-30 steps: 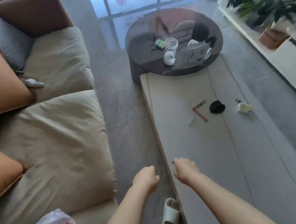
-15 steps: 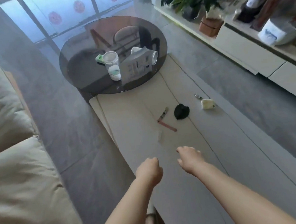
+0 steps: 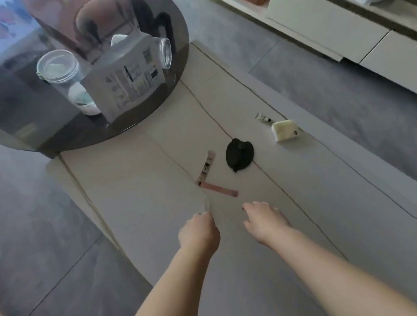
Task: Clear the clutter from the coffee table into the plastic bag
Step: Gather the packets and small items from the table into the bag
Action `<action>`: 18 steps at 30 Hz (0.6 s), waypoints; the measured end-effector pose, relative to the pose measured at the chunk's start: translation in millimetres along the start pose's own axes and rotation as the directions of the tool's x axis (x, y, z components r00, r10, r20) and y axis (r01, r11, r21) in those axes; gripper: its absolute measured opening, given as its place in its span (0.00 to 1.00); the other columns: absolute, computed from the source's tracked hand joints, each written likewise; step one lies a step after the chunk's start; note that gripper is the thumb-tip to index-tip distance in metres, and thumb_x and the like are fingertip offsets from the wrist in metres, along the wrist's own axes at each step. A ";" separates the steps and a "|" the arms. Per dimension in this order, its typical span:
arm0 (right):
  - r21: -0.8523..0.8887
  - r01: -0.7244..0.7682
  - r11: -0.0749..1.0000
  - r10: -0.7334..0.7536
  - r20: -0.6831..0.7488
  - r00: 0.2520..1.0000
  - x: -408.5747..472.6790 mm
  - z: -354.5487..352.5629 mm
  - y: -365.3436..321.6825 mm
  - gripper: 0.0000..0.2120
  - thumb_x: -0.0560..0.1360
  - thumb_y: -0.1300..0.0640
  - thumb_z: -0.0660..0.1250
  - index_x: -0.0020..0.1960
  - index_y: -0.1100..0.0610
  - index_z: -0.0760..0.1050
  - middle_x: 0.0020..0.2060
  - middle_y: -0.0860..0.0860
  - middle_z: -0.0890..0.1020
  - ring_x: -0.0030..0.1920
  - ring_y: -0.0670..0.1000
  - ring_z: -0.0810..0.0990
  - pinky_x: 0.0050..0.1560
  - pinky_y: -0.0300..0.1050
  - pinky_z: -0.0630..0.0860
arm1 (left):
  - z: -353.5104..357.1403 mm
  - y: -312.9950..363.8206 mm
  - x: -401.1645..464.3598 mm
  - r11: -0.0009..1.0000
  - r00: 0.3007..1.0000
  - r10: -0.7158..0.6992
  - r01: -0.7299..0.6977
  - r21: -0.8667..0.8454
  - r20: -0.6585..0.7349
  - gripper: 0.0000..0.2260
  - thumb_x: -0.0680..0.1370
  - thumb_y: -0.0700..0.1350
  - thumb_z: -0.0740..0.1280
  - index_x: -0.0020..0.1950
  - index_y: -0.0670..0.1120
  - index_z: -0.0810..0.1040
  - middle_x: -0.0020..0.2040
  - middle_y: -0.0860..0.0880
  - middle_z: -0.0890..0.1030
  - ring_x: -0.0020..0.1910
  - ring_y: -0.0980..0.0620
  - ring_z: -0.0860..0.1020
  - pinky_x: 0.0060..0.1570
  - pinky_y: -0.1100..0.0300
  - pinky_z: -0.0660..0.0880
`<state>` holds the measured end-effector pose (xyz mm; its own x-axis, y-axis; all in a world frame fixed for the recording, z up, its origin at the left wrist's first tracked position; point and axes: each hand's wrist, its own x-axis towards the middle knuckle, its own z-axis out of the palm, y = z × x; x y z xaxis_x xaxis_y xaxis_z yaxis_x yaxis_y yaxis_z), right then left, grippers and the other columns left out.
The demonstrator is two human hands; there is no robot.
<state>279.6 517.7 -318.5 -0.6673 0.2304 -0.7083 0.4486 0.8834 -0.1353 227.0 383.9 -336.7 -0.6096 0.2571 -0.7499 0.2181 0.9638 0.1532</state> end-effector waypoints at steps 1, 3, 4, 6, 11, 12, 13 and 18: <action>0.010 -0.003 1.000 0.003 -0.004 1.000 8.9 1.2 -1.4 0.18 0.80 0.57 0.56 0.70 0.57 0.66 0.66 0.56 0.72 0.67 0.58 0.69 0.64 0.51 0.68 | 0.9 1.3 8.4 1.000 1.000 -0.019 0.019 -0.015 -0.014 0.12 0.79 0.42 0.56 0.62 0.45 0.71 0.60 0.45 0.75 0.58 0.44 0.76 0.51 0.52 0.74; 0.030 0.001 1.000 -0.001 -0.026 1.000 27.0 3.9 -4.9 0.19 0.80 0.58 0.55 0.71 0.57 0.65 0.66 0.56 0.72 0.67 0.58 0.70 0.63 0.51 0.69 | 2.7 4.7 25.1 0.996 0.997 -0.062 0.059 -0.060 -0.055 0.12 0.80 0.42 0.57 0.62 0.45 0.69 0.60 0.44 0.75 0.59 0.43 0.75 0.50 0.51 0.73; 0.035 0.009 0.999 -0.008 -0.045 0.999 36.0 5.5 -6.8 0.19 0.80 0.58 0.56 0.70 0.57 0.65 0.66 0.56 0.72 0.66 0.58 0.70 0.62 0.51 0.70 | 4.0 6.4 33.4 0.994 0.993 -0.086 0.079 -0.081 -0.076 0.12 0.80 0.43 0.58 0.63 0.45 0.68 0.61 0.45 0.74 0.59 0.43 0.74 0.50 0.51 0.73; 0.035 0.032 0.999 -0.028 -0.092 0.995 54.3 9.5 -10.1 0.19 0.80 0.58 0.58 0.70 0.57 0.65 0.65 0.55 0.72 0.65 0.57 0.70 0.61 0.50 0.70 | 6.9 9.0 49.5 0.987 0.986 -0.131 0.119 -0.109 -0.108 0.14 0.80 0.47 0.59 0.64 0.45 0.66 0.63 0.45 0.72 0.61 0.44 0.74 0.52 0.51 0.74; 0.026 0.093 0.995 -0.086 -0.193 0.977 96.4 26.4 -17.4 0.19 0.79 0.60 0.59 0.70 0.56 0.64 0.65 0.54 0.70 0.65 0.56 0.67 0.61 0.50 0.69 | 23.4 1.2 83.8 0.970 0.970 -0.212 0.194 -0.144 -0.119 0.19 0.78 0.52 0.65 0.64 0.45 0.64 0.63 0.47 0.72 0.62 0.45 0.74 0.52 0.53 0.73; 0.017 0.099 0.995 -0.093 -0.207 0.974 102.1 30.5 -18.9 0.19 0.79 0.60 0.59 0.69 0.56 0.65 0.65 0.54 0.70 0.65 0.56 0.67 0.60 0.49 0.70 | 26.0 -1.2 88.1 0.967 0.968 -0.223 0.205 -0.148 -0.114 0.18 0.78 0.51 0.66 0.63 0.45 0.64 0.63 0.47 0.73 0.62 0.45 0.75 0.50 0.53 0.73; 0.002 0.101 0.995 -0.098 -0.226 0.969 107.2 34.2 -20.2 0.19 0.79 0.60 0.60 0.69 0.56 0.65 0.64 0.54 0.70 0.64 0.56 0.68 0.59 0.49 0.70 | 27.6 -3.3 91.8 0.966 0.967 -0.230 0.212 -0.151 -0.112 0.16 0.78 0.50 0.66 0.61 0.46 0.65 0.61 0.47 0.74 0.61 0.45 0.75 0.48 0.54 0.72; -0.038 0.062 0.997 -0.070 -0.284 0.956 118.6 40.6 -24.6 0.17 0.76 0.61 0.64 0.64 0.55 0.68 0.59 0.53 0.72 0.60 0.56 0.70 0.53 0.47 0.69 | 24.9 -6.5 95.4 0.985 0.984 -0.146 0.136 -0.105 -0.097 0.05 0.80 0.41 0.60 0.54 0.47 0.67 0.57 0.46 0.78 0.57 0.43 0.78 0.42 0.57 0.68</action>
<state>213.7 506.8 -427.3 -0.8383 0.2739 -0.4714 0.3833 0.9110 -0.1523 186.3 400.5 -425.2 -0.7061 0.1190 -0.6980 0.0521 0.9918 0.1164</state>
